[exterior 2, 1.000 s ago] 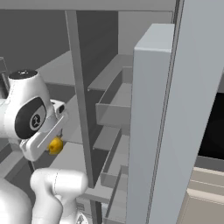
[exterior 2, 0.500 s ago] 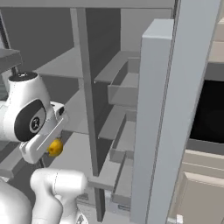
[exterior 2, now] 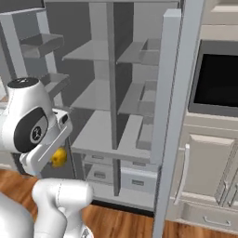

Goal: Retrieve a lemon from the fridge and place it on the cutting board with the fish.

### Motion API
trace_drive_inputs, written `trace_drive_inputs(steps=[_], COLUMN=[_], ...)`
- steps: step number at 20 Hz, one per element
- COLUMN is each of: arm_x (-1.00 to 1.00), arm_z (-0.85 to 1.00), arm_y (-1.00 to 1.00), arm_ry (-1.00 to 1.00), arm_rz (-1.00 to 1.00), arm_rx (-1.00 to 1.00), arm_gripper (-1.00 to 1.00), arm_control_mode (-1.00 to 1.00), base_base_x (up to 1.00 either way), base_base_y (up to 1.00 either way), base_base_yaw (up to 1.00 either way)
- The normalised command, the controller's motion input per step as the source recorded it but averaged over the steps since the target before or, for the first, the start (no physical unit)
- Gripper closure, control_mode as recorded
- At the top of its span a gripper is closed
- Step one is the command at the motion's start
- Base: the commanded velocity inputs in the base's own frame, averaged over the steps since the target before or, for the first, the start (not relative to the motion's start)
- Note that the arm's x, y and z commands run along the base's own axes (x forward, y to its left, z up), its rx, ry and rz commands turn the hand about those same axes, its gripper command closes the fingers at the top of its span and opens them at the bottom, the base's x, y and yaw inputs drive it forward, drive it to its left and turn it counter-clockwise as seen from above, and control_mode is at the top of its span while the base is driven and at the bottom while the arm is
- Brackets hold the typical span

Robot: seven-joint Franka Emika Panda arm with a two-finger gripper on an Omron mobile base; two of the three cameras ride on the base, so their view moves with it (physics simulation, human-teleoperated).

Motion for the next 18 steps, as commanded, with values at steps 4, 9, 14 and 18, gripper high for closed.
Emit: trace_drive_inputs(steps=[4,9,14,18], arm_x=[0.00,0.00,0.00,0.00], arm_z=[0.00,0.00,0.00,0.00], arm_y=[0.00,0.00,0.00,0.00], arm_ry=[0.00,0.00,0.00,0.00], arm_rz=[0.00,0.00,0.00,0.00], arm_rx=[0.00,0.00,0.00,0.00], arm_gripper=[1.00,1.00,1.00,1.00], arm_control_mode=[1.00,1.00,1.00,1.00], base_base_x=[-0.82,-0.21,-0.17,-0.24], base_base_y=[0.54,0.91,1.00,0.99], base_base_yaw=[-0.11,-0.10,-0.08,-0.10])
